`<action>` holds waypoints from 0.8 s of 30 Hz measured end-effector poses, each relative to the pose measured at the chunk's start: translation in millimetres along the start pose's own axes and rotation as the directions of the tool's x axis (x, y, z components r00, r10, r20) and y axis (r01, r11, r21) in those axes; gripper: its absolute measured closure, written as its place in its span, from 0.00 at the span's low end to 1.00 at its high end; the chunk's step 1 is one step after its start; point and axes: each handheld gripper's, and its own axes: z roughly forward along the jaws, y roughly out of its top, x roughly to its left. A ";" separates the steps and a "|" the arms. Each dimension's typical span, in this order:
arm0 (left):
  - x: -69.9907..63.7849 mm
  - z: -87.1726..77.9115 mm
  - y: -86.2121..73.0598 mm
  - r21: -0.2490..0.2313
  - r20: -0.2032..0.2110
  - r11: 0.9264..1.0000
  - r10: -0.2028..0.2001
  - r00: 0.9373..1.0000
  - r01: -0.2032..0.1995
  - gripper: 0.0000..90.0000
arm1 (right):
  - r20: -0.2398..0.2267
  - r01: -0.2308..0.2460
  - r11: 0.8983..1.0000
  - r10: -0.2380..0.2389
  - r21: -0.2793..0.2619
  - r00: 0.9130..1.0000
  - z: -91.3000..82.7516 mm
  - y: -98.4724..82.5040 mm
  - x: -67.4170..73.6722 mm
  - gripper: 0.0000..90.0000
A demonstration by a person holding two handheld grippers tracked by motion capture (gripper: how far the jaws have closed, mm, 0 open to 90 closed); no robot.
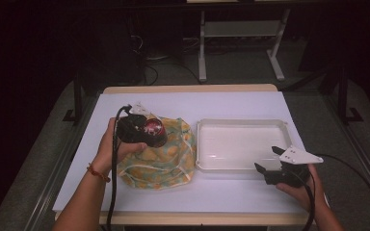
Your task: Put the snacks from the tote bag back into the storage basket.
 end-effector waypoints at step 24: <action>-7.7 -1.5 23.0 0.018 0.003 0.999 0.030 1.000 -0.030 0.28 | -0.002 -0.007 1.000 0.007 -0.011 1.000 -1.2 0.3 -0.3 0.17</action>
